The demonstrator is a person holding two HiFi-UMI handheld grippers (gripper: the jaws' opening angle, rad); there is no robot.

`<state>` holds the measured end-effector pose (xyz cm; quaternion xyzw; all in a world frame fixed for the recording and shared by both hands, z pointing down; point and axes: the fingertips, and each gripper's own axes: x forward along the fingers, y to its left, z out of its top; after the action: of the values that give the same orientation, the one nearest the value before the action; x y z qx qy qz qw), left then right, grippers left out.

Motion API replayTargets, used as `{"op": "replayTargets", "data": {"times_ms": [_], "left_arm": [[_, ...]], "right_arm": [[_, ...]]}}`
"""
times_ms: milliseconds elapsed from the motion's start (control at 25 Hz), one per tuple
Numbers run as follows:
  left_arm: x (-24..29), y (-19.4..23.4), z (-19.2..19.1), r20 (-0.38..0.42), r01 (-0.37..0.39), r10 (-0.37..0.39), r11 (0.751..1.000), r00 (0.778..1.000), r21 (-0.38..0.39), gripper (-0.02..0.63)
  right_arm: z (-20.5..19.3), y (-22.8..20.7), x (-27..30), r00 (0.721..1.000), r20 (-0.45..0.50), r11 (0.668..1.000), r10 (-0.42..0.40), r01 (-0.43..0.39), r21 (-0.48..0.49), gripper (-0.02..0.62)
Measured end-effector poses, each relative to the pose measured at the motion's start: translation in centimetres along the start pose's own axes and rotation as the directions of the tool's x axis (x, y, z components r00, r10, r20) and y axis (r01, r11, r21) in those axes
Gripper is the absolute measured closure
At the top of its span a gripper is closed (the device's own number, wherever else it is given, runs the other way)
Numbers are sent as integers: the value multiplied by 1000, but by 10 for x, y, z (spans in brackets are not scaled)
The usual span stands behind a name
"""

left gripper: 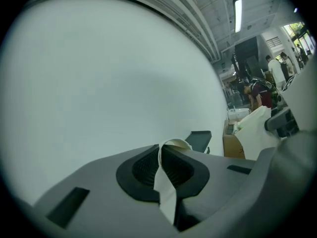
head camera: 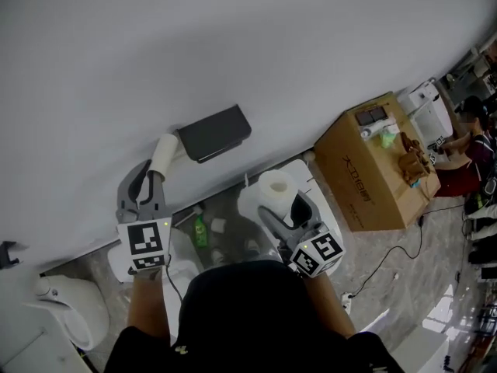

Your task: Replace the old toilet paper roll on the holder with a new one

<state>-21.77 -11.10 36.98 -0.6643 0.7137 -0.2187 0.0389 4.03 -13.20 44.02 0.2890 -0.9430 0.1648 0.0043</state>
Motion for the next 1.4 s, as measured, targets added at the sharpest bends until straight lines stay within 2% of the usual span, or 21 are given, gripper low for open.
{"op": "replayTargets", "data": {"times_ms": [200,440,560,800,1000,1200,1320,1400], "left_arm": [[-28,24,-33,-65,-79,76,996,995,-44,577],[-62,35,-79,-155,-145,130,985,979,-93,577],[-74,34,-95,-194,-175,148,976,970,-131,577],[-82,22,-129,-246,-176,132,970,960,-165,577],[-90,8,-149,-285,-177,101,952,953,-252,577],[-94,7,-164,-311,-164,85,957,947,-238,577],[-97,11,-166,-315,-179,94,951,945,-251,577],[-97,15,-167,-313,-187,104,950,944,-250,577]], "right_arm": [[-4,25,33,993,-39,994,107,-108,-10,227],[-13,56,61,976,-75,978,205,-207,-21,227],[-11,63,72,968,-86,970,237,-240,-31,227],[10,63,94,963,-85,964,257,-262,-48,227],[51,49,113,974,-67,965,215,-223,-141,227],[103,28,134,991,-28,957,134,-137,-255,227],[135,19,142,997,25,937,68,-55,-344,227],[148,16,148,998,55,906,28,-2,-424,227]]}}
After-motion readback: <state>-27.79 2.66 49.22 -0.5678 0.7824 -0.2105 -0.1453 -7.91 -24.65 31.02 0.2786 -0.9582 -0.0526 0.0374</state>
